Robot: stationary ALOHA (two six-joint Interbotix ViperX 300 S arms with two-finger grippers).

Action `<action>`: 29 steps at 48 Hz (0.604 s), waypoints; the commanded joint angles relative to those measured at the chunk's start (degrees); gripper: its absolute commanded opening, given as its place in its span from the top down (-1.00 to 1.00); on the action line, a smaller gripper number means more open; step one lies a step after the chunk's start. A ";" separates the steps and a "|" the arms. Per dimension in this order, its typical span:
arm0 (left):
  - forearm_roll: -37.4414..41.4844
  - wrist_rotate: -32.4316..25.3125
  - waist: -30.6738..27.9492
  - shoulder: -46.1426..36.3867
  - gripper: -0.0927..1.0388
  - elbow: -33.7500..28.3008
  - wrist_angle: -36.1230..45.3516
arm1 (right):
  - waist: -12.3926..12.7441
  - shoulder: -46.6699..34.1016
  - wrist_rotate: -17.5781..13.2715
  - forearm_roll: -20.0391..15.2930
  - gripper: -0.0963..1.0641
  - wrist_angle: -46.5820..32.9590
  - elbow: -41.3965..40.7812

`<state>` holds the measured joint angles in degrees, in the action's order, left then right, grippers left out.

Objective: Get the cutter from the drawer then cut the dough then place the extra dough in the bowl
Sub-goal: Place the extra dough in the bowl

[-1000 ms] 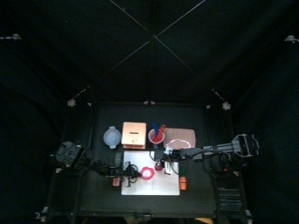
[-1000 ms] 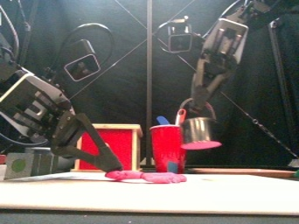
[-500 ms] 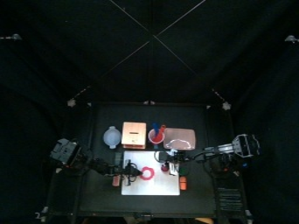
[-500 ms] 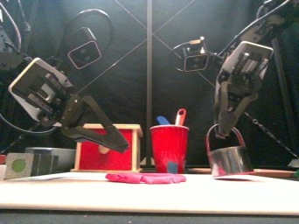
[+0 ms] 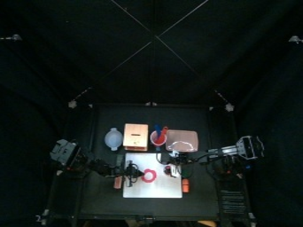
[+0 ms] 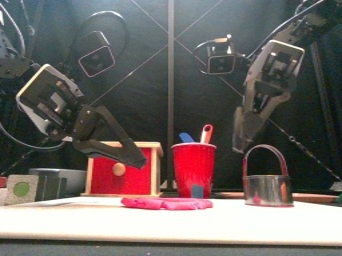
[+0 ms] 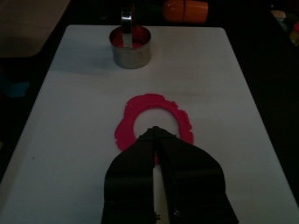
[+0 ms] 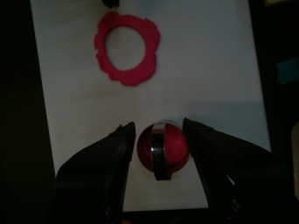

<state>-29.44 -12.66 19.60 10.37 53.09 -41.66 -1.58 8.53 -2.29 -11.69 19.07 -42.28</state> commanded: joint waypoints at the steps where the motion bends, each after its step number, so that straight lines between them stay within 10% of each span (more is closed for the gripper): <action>1: 0.53 -0.09 -0.18 -2.20 0.14 -0.26 -0.26 | 0.00 2.02 0.00 0.18 -0.60 -1.32 2.46; 29: 1.58 -0.09 -2.11 -10.28 -0.22 0.62 -0.26 | 0.44 2.46 0.26 3.25 -0.60 -31.38 -5.19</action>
<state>-28.30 -12.74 18.02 1.41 54.14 -41.66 -1.32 8.96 -2.11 -8.53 -8.44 -46.67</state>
